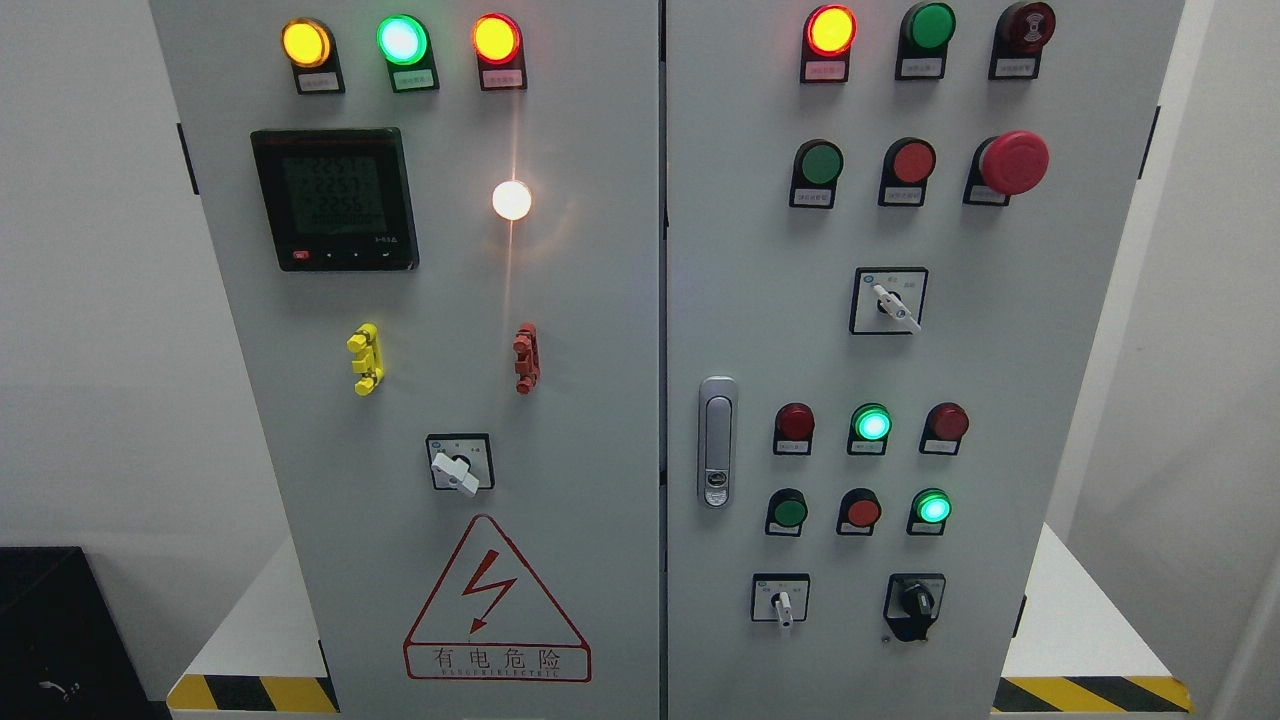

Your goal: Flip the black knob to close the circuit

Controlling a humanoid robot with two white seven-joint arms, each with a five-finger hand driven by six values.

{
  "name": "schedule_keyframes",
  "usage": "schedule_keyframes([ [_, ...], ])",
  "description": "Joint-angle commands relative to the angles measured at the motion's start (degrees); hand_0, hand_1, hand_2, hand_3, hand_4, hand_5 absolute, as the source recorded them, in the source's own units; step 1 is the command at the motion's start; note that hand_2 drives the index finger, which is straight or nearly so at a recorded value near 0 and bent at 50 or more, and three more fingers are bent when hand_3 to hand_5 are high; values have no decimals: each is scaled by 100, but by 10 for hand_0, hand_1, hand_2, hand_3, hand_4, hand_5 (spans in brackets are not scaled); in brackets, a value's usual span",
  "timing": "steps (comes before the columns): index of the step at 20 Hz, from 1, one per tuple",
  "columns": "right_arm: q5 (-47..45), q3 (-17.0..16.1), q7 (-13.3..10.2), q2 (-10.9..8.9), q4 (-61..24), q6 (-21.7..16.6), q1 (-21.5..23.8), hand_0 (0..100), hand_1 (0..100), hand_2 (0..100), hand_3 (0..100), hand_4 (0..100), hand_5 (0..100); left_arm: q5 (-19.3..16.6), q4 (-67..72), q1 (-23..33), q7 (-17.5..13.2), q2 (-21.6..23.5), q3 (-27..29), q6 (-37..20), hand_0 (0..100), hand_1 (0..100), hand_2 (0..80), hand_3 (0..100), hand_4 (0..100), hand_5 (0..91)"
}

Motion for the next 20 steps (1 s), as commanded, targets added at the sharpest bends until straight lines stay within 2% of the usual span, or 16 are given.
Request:
schedule_keyframes([
  [1, 1469, 0, -42, 13, -1776, 333, 237, 0, 81, 874, 1000, 872, 921, 0, -132, 123, -2, -1, 0, -3, 120, 556, 0, 0, 0, 0],
  [3, 1803, -122, -15, 30, -2120, 351, 273, 0, 65, 880, 1000, 880, 930, 0, -132, 123, -2, -1, 0, -3, 120, 556, 0, 0, 0, 0],
  [7, 2182, -412, 231, 83, -2569, 369, 229, 0, 53, 886, 1000, 892, 938, 0, -132, 123, -2, -1, 0, -3, 120, 556, 0, 0, 0, 0],
  [9, 2217, -431, 283, 83, -2762, 412, 168, 0, 53, 888, 1000, 893, 947, 0, -132, 123, -2, -1, 0, -3, 120, 556, 0, 0, 0, 0],
  [16, 2252, -536, 916, 144, -3983, 1141, -122, 0, 52, 889, 1000, 896, 970, 0, -132, 123, -2, -1, 0, -3, 120, 556, 0, 0, 0, 0],
  [18, 2410, -623, 1013, 180, -4133, 1370, -245, 0, 52, 890, 1000, 899, 972, 0, -132, 123, -2, -1, 0, -3, 120, 556, 0, 0, 0, 0],
  [20, 2524, -641, 1118, 189, -4300, 1406, -263, 0, 10, 891, 1000, 907, 986, 0, -132, 123, -2, -1, 0, -3, 120, 556, 0, 0, 0, 0],
])
